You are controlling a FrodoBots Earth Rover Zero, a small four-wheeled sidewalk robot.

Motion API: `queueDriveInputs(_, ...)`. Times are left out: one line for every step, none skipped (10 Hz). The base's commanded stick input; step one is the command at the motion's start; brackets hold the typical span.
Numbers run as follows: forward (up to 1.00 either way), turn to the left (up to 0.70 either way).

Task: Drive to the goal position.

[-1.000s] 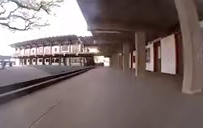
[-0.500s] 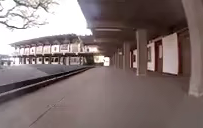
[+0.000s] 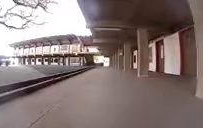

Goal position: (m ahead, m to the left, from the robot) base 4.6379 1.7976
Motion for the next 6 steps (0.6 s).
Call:
queueDriveInputs(0.50, 0.00)
queueDriveInputs(0.50, 0.00)
queueDriveInputs(0.50, 0.00)
queueDriveInputs(0.50, 0.00)
queueDriveInputs(0.50, 0.00)
queueDriveInputs(0.50, 0.00)
